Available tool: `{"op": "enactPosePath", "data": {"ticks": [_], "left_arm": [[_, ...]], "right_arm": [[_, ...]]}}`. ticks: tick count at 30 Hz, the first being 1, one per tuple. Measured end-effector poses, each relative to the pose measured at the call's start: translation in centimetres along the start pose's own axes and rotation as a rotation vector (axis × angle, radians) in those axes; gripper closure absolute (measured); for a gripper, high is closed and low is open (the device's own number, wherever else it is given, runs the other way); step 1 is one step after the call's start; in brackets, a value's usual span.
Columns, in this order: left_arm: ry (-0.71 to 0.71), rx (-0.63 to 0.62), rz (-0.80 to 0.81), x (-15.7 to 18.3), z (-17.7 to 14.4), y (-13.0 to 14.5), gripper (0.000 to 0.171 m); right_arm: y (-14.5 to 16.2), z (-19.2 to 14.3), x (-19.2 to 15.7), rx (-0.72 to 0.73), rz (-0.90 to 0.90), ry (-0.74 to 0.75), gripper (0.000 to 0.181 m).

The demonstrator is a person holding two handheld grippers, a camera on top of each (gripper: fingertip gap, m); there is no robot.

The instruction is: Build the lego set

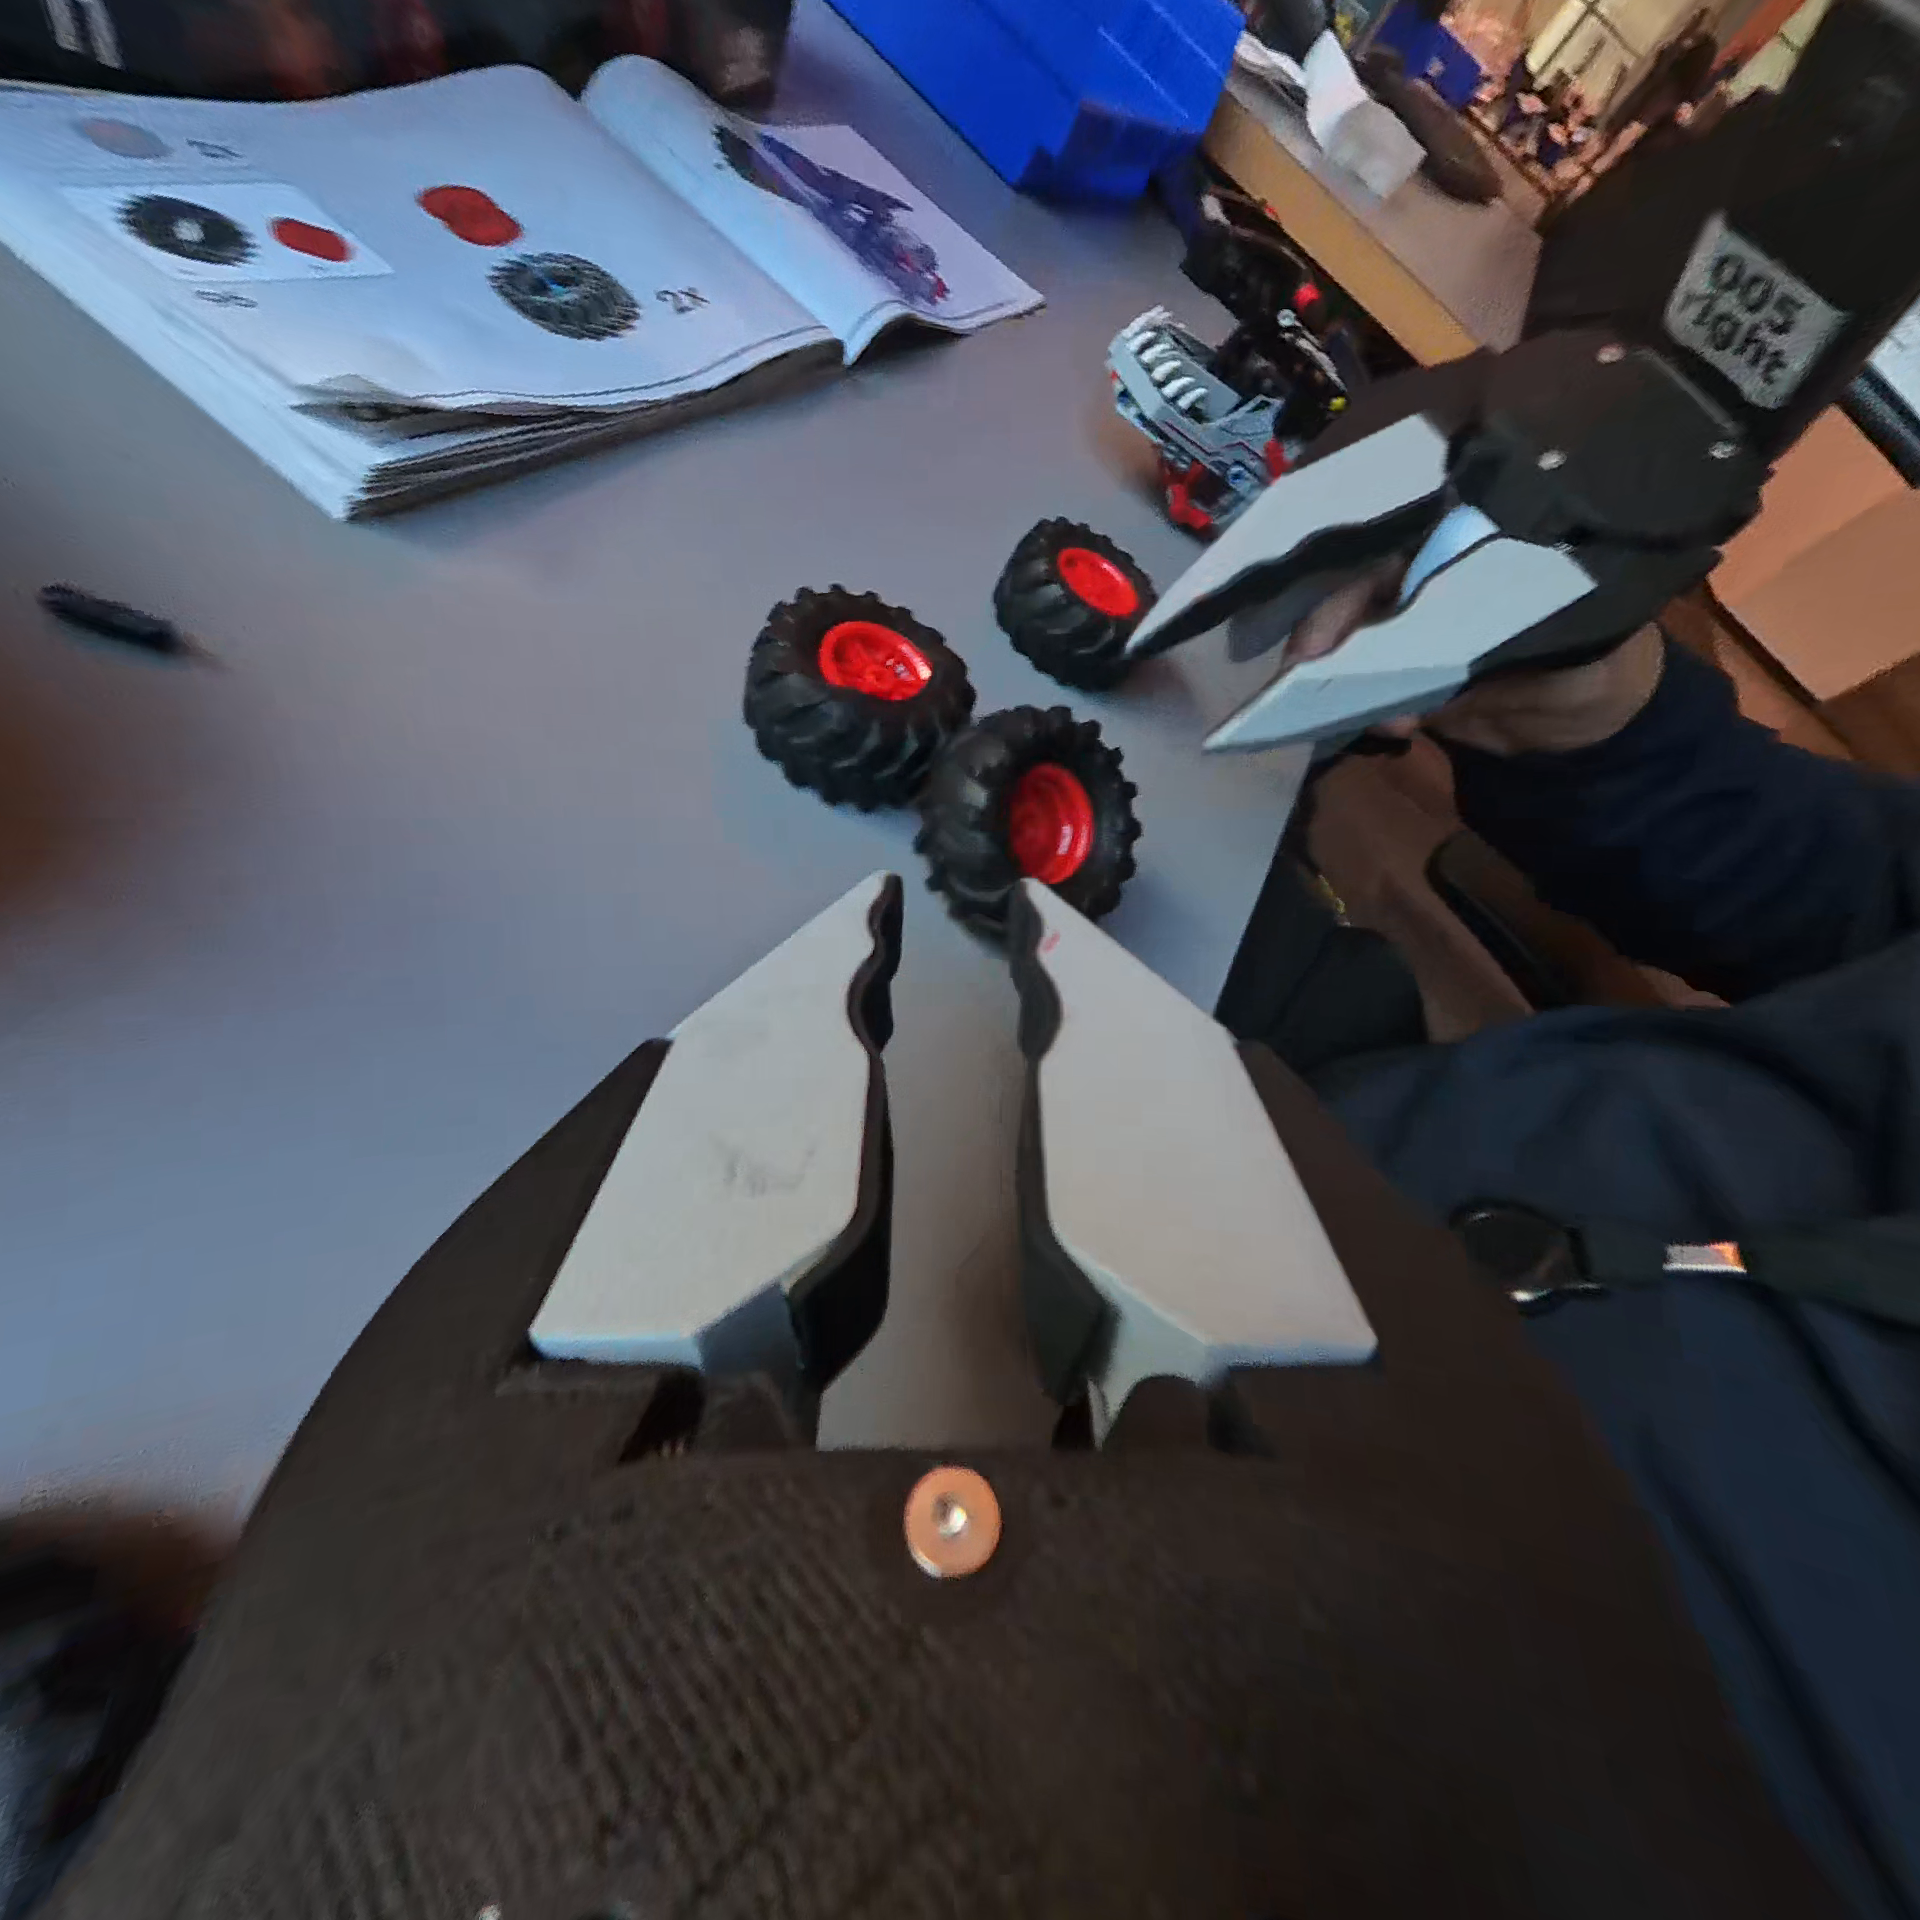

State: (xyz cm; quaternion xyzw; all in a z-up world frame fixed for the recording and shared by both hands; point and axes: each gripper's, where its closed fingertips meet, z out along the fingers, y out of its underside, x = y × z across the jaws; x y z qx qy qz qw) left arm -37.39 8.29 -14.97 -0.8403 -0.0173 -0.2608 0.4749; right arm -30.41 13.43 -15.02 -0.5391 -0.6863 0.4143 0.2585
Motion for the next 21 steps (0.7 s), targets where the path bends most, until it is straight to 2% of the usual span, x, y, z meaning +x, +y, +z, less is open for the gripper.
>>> {"op": "enactPosePath", "data": {"ticks": [3, 6, 11, 13, 16, 21], "left_arm": [[0.022, -0.059, 0.019, 0.2, 1.6, 0.1, 0.150], [0.062, -0.139, 0.015, 0.4, 2.8, 0.6, 0.146], [0.176, -0.162, -0.054, 1.5, 3.5, 0.5, 0.146], [0.180, -0.155, -0.067, 1.5, 3.1, 0.5, 0.140], [0.194, -0.117, -0.078, 1.6, 2.3, 0.2, 0.141], [0.193, -0.238, -0.075, 1.9, 3.3, 1.9, 0.141]], "right_arm": [[0.7, 1.0, -0.8, -0.048, 0.024, -0.024, 0.142], [1.0, 2.1, -1.0, -0.074, 0.040, -0.036, 0.142], [0.9, 3.3, -0.9, -0.072, 0.090, -0.076, 0.136], [0.9, 3.3, -1.0, -0.072, 0.081, -0.080, 0.137], [1.0, 3.4, -1.4, -0.077, 0.019, -0.066, 0.137], [1.0, 3.7, -2.7, -0.079, -0.146, -0.059, 0.137]]}}
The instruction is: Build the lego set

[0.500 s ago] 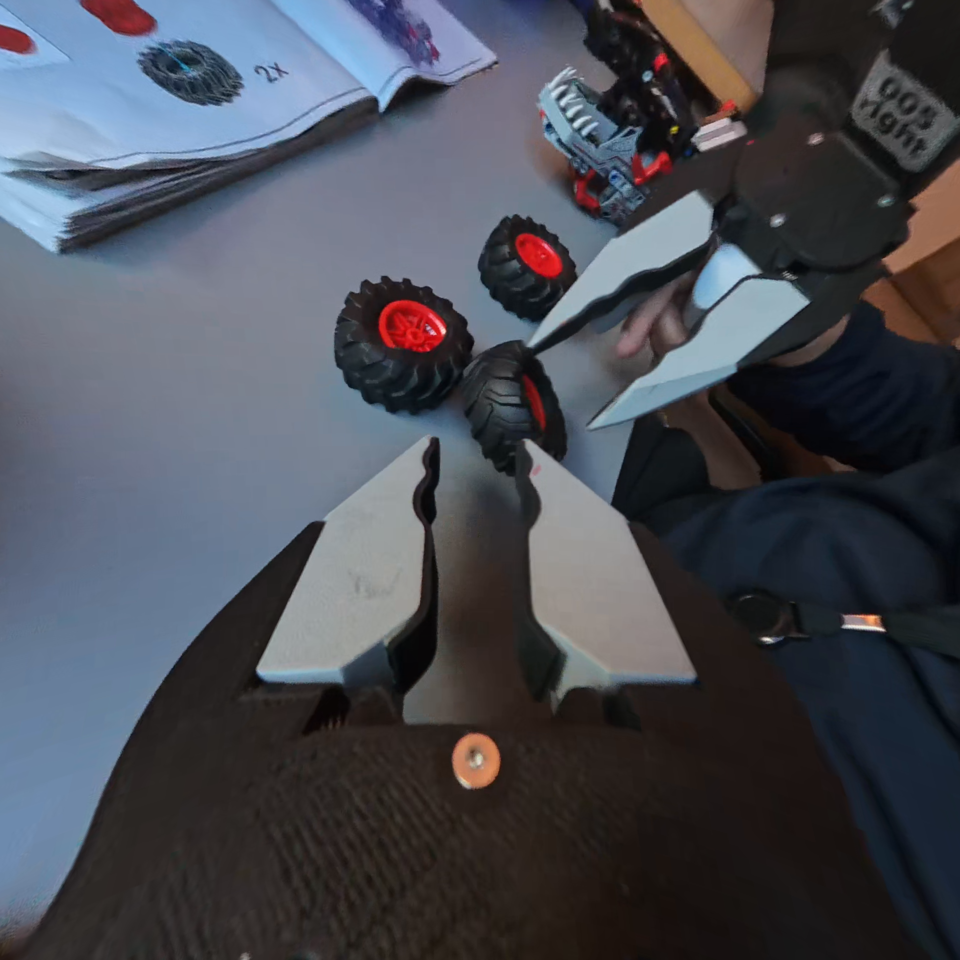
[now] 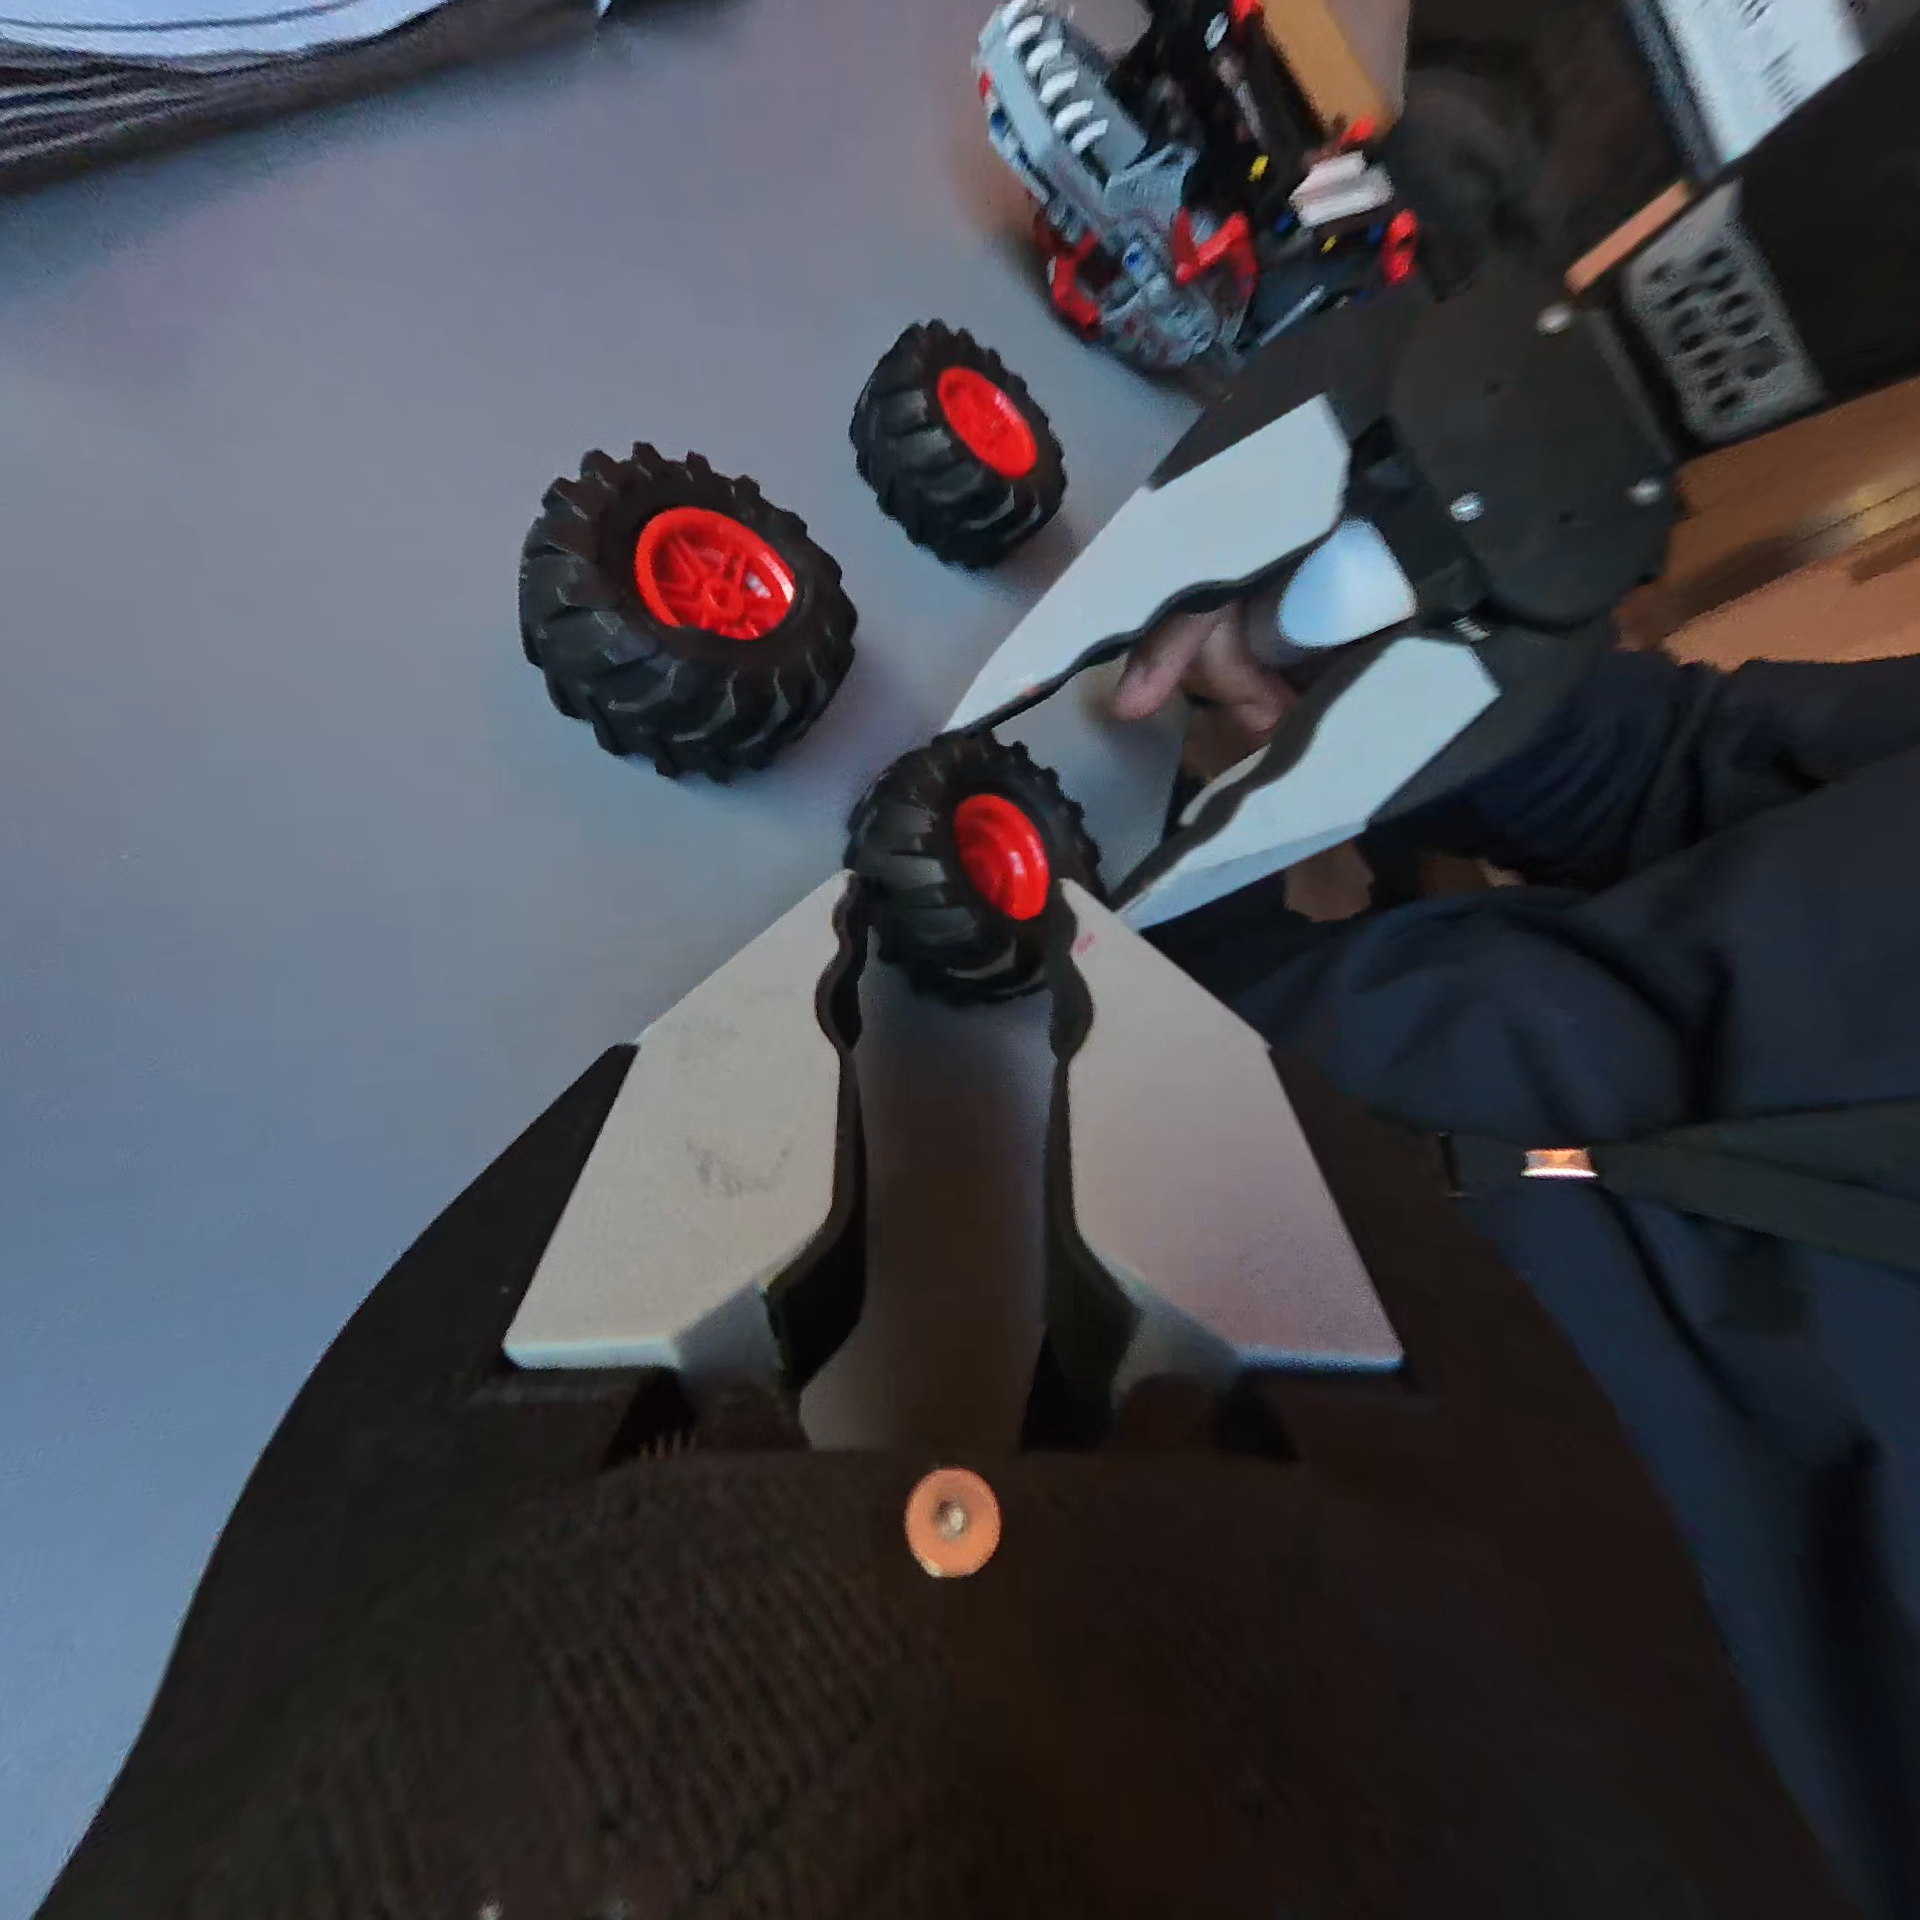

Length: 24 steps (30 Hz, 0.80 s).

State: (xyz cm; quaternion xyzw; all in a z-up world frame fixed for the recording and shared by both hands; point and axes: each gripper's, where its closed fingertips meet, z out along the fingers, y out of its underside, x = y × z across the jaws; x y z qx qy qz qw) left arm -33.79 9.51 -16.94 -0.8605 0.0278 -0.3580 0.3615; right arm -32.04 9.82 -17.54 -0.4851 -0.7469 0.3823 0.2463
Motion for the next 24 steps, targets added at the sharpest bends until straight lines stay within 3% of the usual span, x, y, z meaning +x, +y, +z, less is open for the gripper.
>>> {"op": "enactPosePath", "data": {"ticks": [3, 9, 13, 18, 24], "left_arm": [[-0.057, -0.052, 0.078, 0.1, 0.5, 0.9, 0.145], [-0.210, 0.023, 0.271, 0.8, 0.0, 0.8, 0.149], [-0.230, 0.143, 0.252, 1.2, -1.0, 0.1, 0.155], [-0.266, 0.138, 0.218, 0.6, -1.4, 0.5, 0.159], [-0.303, 0.157, 0.182, 0.1, -1.5, 0.4, 0.163]], "right_arm": [[-0.3, -0.4, -0.6, 0.032, -0.077, 0.012, 0.137], [0.1, -0.5, -1.1, 0.024, -0.190, 0.069, 0.134], [0.3, -0.5, -0.8, 0.010, -0.155, 0.059, 0.140], [0.6, -0.1, -0.7, -0.021, -0.110, 0.034, 0.141], [-1.3, -0.5, -1.6, 0.096, 0.107, -0.111, 0.141]]}}
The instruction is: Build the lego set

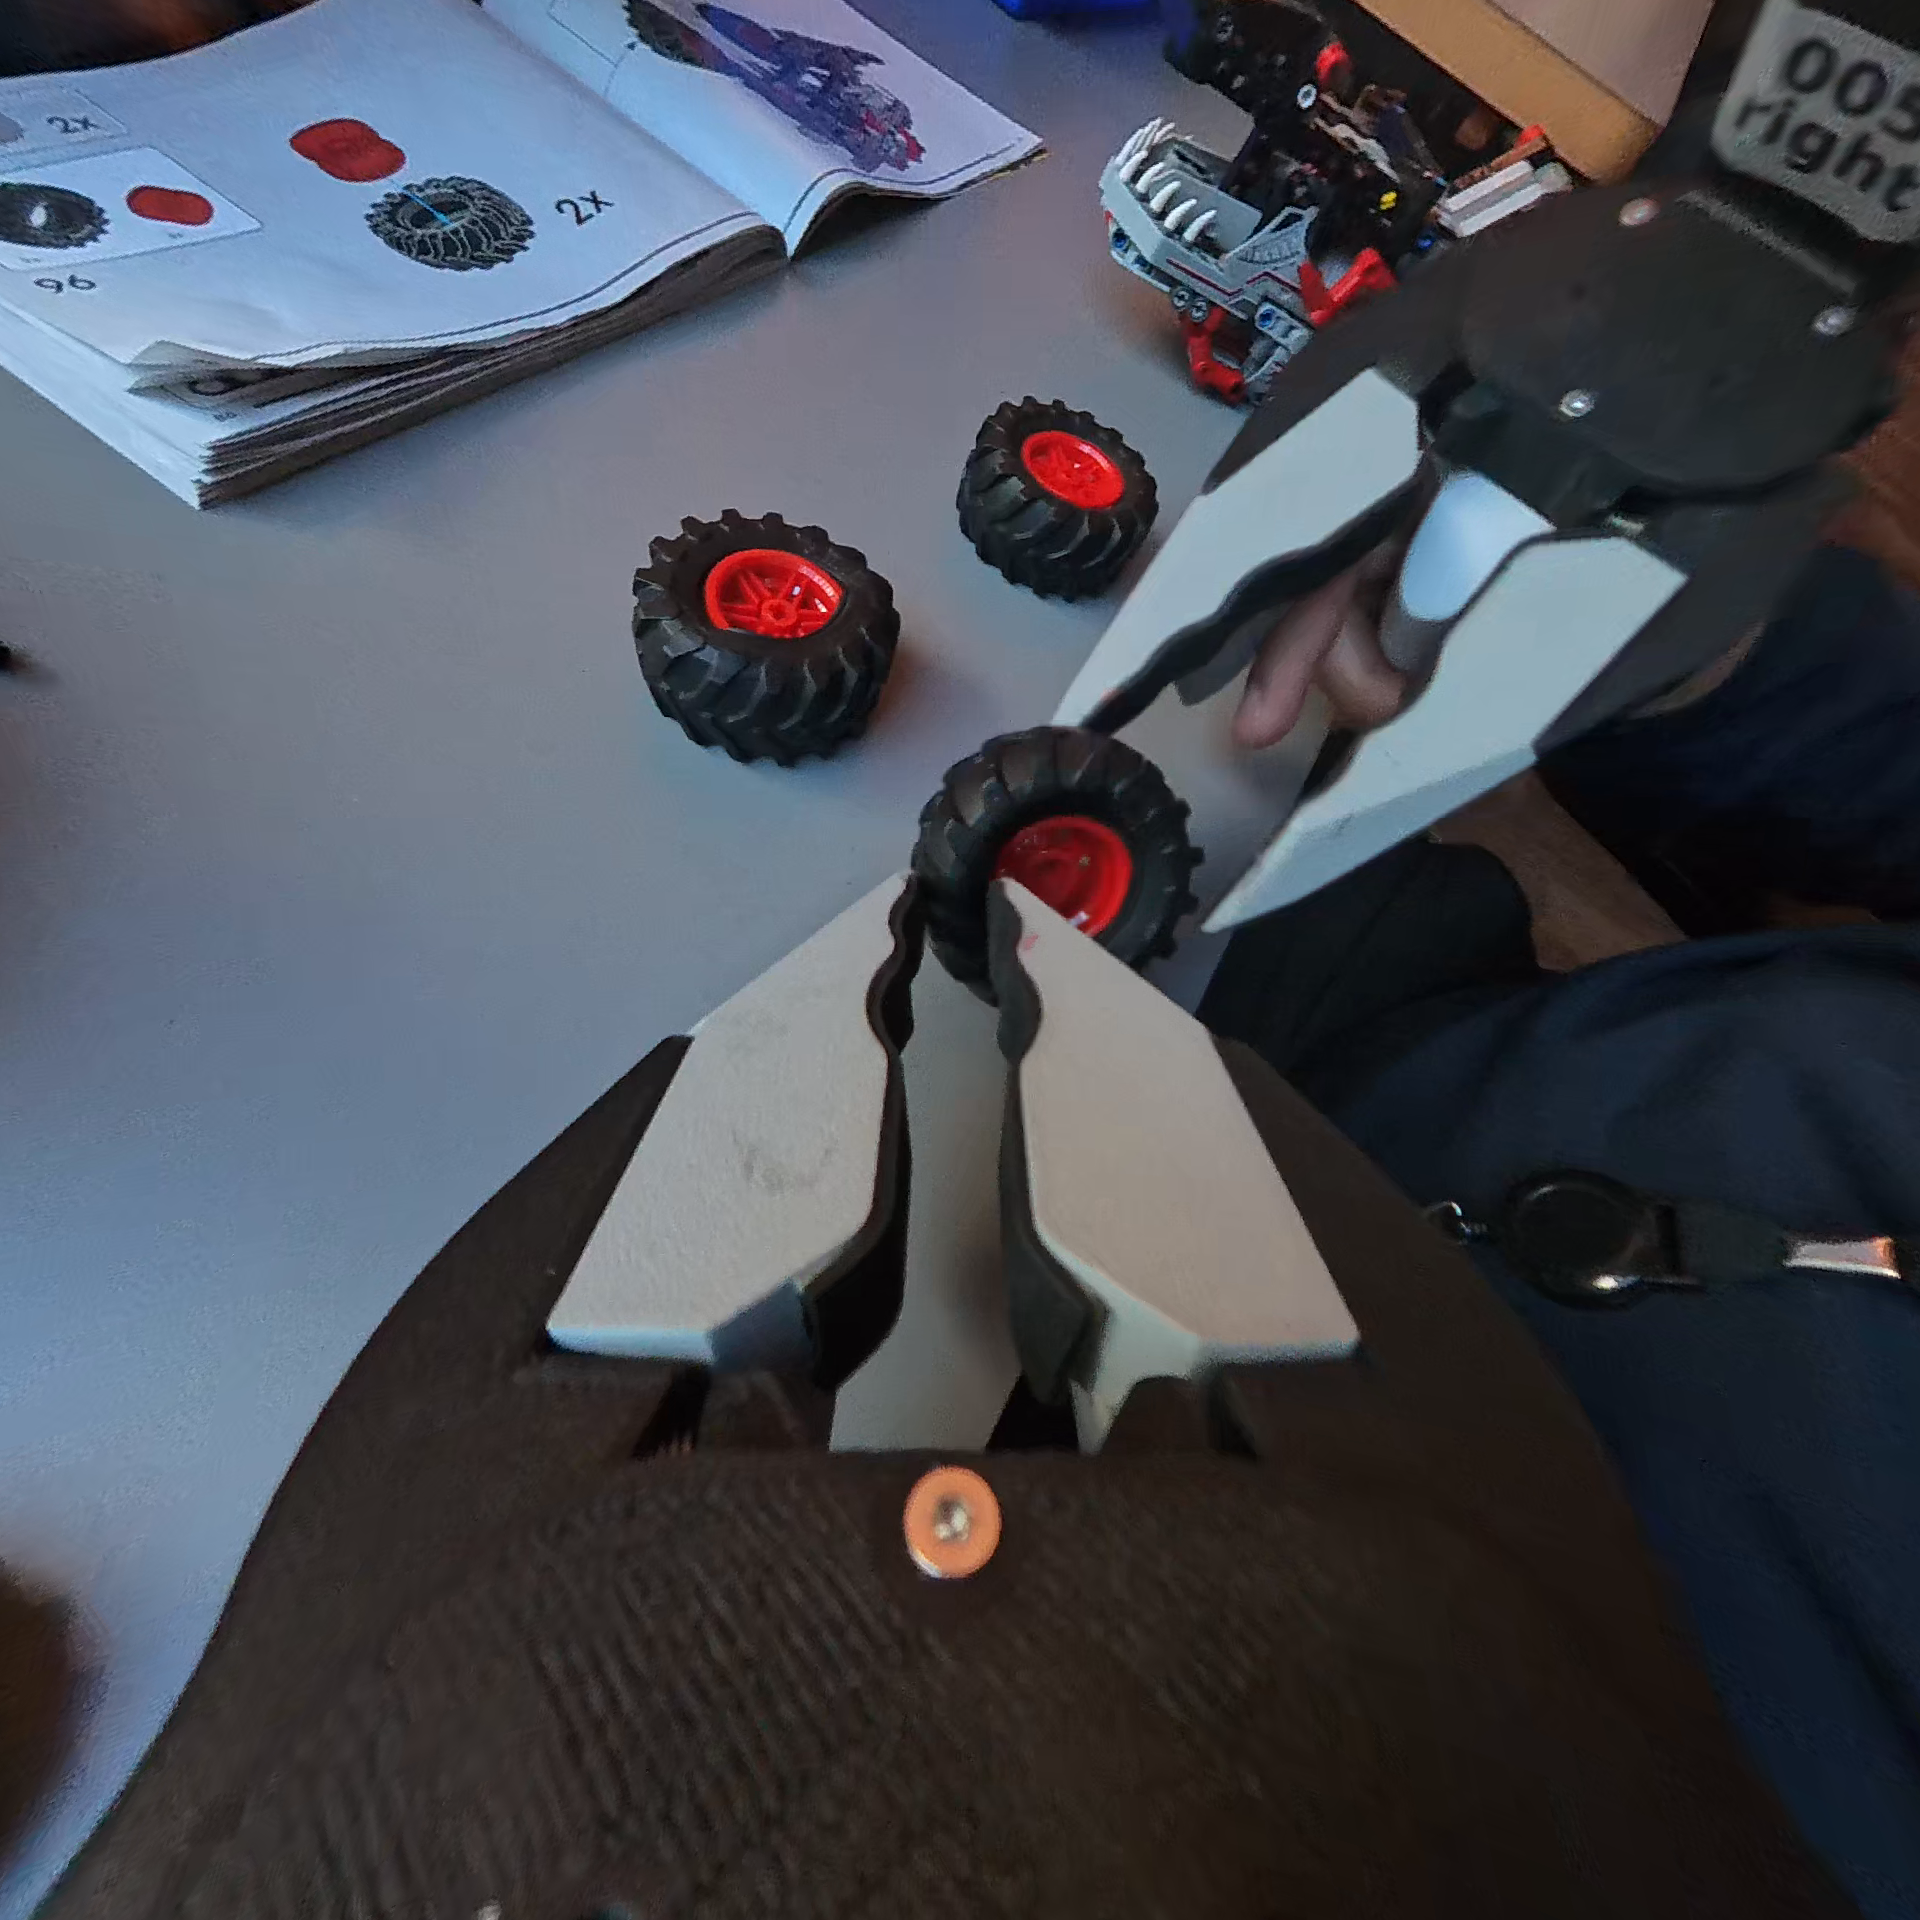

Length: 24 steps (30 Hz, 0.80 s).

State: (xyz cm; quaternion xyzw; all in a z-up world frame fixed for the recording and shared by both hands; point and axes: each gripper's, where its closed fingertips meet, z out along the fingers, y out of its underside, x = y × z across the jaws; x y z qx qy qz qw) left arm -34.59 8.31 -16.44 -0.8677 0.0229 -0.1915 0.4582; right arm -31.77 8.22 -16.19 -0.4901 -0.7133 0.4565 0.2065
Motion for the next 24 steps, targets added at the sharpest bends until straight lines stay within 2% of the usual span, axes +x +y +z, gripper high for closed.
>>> {"op": "enactPosePath", "data": {"ticks": [4, 6, 11, 16, 19, 24], "left_arm": [[-0.047, 0.018, 0.001, -0.4, 0.0, -0.2, 0.164], [-0.067, 0.034, 0.006, -0.4, -0.1, -0.4, 0.164], [-0.159, 0.069, 0.045, -0.6, -0.1, -0.6, 0.165], [-0.192, 0.175, 0.073, -0.1, -1.0, -1.9, 0.171], [-0.238, 0.133, 0.087, -1.2, -0.9, -1.1, 0.171], [-0.128, 0.142, 0.029, -0.2, -2.0, -1.0, 0.171]], "right_arm": [[-0.1, 0.7, 0.2, -0.015, 0.141, -0.052, 0.139], [-0.3, 0.9, 0.2, -0.002, 0.194, -0.059, 0.130], [-0.2, 1.3, 0.5, 0.002, 0.285, -0.052, 0.138], [-0.2, 1.3, 1.4, 0.014, 0.264, 0.005, 0.156], [-0.6, 1.4, 1.0, 0.030, 0.223, 0.010, 0.159], [-0.7, 1.4, 1.3, 0.038, 0.215, 0.044, 0.159]]}}
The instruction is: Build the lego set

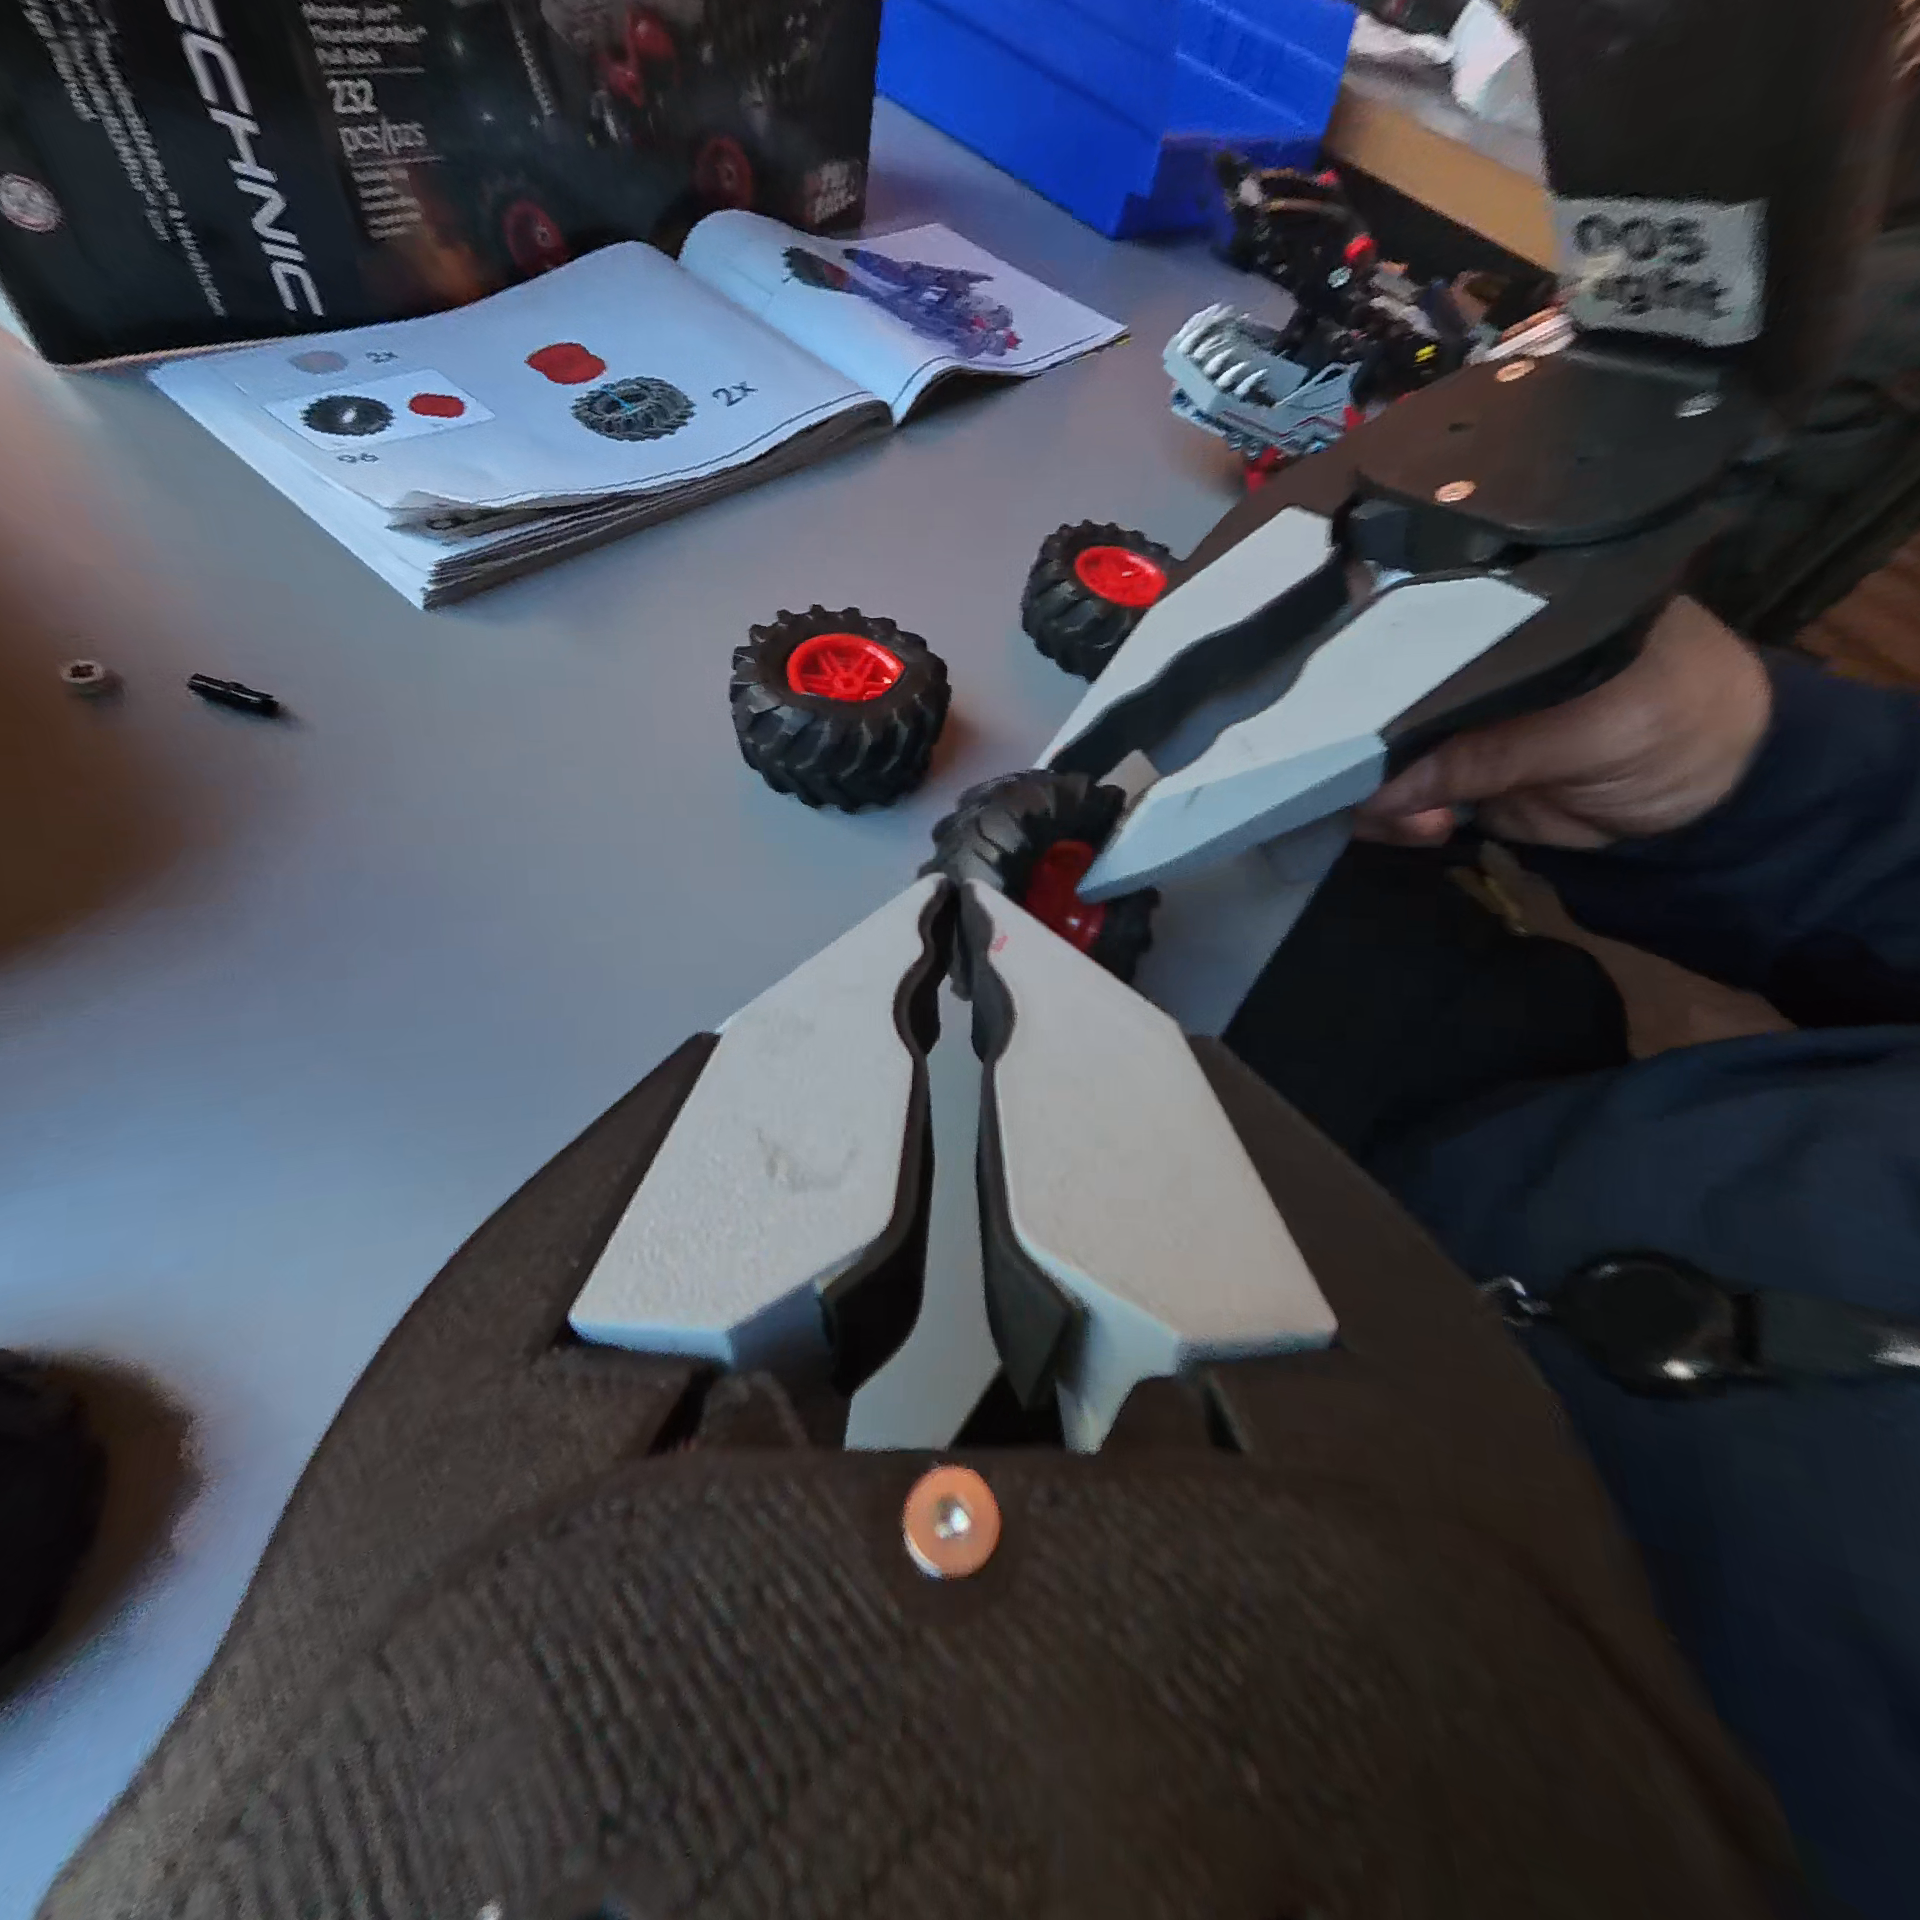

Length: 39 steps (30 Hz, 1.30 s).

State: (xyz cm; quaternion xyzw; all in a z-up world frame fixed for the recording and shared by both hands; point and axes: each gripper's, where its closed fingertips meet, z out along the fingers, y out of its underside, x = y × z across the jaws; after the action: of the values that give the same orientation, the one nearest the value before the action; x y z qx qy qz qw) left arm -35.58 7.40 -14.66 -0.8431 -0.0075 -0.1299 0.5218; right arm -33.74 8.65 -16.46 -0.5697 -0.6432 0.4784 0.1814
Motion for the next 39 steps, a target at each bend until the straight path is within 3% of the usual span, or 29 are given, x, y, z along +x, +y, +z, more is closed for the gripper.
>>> {"op": "enactPosePath", "data": {"ticks": [1, 4, 6, 12, 17, 24, 27, 31, 34, 36, 39], "left_arm": [[0.028, -0.004, -0.010, 0.3, -0.3, 0.1, 0.171], [0.048, -0.074, -0.061, 0.4, 0.1, 1.1, 0.133], [0.081, -0.099, -0.037, 0.9, 0.8, 1.6, 0.150], [0.003, -0.089, 0.035, 0.0, 1.0, 1.7, 0.155], [-0.091, 0.010, -0.021, -1.0, 0.6, 0.6, 0.158], [-0.055, 0.207, -0.163, -0.6, -0.1, -1.6, 0.158], [0.092, 0.399, -0.179, 0.8, -1.4, -3.6, 0.157], [0.385, 0.520, -0.086, 3.6, -4.6, -5.2, 0.147], [0.396, 0.470, 0.222, 5.2, -5.9, -4.8, 0.144], [0.391, 0.427, 0.397, 6.1, -6.1, -4.4, 0.144], [0.438, 0.359, 0.513, 7.0, -6.4, -4.0, 0.141]], "right_arm": [[0.0, 0.0, 0.0, -0.002, 0.009, -0.011, 0.159], [-0.5, 0.2, -0.8, 0.015, 0.033, -0.079, 0.159], [-0.8, 0.3, -1.3, 0.004, 0.002, -0.095, 0.159], [-0.9, 0.9, -0.5, -0.052, -0.214, 0.024, 0.160], [-0.9, 1.0, -0.9, -0.032, -0.079, -0.027, 0.147], [-2.9, 0.1, -2.0, 0.139, 0.012, -0.145, 0.152], [-5.2, -1.7, -3.6, 0.311, -0.206, -0.089, 0.154], [-6.3, -3.2, -6.7, 0.359, -0.765, 0.067, 0.155], [-5.8, -4.0, -8.2, 0.371, -1.051, 0.109, 0.155], [-5.3, -4.4, -8.8, 0.375, -1.140, 0.100, 0.155], [-4.6, -4.9, -9.0, 0.337, -1.265, 0.116, 0.155]]}}
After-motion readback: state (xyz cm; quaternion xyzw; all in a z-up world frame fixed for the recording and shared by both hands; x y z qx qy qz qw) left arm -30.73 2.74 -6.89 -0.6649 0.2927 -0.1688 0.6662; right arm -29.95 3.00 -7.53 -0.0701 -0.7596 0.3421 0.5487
